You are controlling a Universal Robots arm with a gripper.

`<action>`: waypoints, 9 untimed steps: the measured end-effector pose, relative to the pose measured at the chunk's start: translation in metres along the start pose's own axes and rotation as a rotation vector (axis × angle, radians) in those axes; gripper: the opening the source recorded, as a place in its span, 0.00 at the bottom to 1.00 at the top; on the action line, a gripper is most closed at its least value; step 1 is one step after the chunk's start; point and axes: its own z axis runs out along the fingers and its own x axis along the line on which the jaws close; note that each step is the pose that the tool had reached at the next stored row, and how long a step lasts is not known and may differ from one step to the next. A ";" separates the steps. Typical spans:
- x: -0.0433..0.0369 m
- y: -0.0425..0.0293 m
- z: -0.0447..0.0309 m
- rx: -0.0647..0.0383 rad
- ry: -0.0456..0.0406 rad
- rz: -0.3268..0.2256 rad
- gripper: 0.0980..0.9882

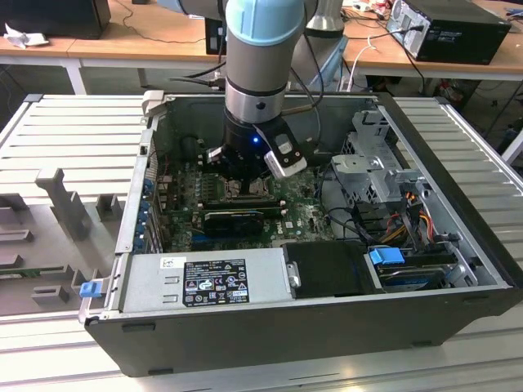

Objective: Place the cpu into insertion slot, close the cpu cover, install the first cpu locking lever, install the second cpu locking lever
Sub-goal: 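Install the second cpu locking lever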

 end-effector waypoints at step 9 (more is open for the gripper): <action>0.0218 -0.0154 0.0251 -0.083 -0.0030 -0.025 0.01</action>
